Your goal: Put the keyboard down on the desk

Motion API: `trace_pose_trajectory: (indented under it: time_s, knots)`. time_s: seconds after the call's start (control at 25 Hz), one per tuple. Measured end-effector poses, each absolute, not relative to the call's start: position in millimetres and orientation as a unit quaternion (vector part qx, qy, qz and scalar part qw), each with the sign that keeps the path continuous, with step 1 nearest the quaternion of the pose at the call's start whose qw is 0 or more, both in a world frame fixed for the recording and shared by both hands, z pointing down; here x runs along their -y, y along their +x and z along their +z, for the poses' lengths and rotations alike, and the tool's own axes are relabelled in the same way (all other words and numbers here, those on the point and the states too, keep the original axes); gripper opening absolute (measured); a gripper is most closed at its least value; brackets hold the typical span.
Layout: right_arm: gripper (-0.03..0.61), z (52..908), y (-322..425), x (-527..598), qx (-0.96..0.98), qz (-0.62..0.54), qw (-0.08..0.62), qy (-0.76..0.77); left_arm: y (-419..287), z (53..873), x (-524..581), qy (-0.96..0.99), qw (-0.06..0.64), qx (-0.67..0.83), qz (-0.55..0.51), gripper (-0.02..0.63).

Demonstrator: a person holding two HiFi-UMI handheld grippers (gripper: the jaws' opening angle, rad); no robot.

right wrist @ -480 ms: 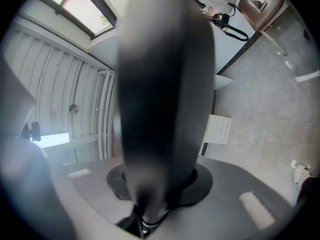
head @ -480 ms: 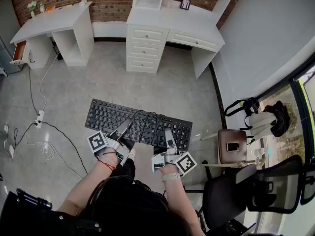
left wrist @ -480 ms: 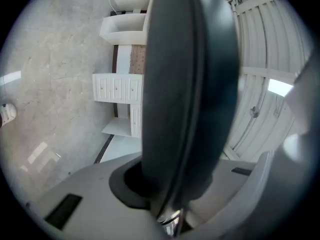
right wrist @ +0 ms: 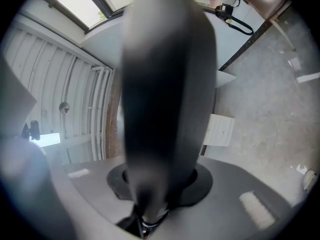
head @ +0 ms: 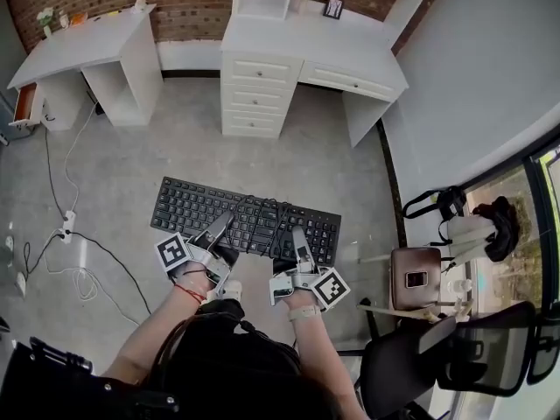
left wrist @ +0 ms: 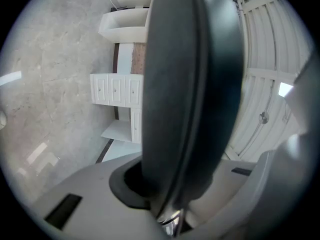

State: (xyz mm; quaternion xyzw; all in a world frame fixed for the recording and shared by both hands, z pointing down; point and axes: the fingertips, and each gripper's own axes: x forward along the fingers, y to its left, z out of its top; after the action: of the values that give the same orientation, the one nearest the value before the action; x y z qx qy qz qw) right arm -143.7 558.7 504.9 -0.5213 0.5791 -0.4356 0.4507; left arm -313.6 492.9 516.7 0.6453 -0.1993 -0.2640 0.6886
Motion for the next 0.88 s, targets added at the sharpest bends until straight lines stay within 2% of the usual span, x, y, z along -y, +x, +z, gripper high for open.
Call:
trace_pose_trajectory:
  time_s: [0.52,0.88]
  knots:
    - [0.08,515,-125,-490,-0.57,-0.432,0.465,-0.522,-293,520,-420,0.679,0.667,0.195,-0.237,0.071]
    - [0.08,527,-102,-450,-0.563,-0.449,0.47,-0.51,-271,530,-385,0.666,0.675,0.21,-0.237,0.069]
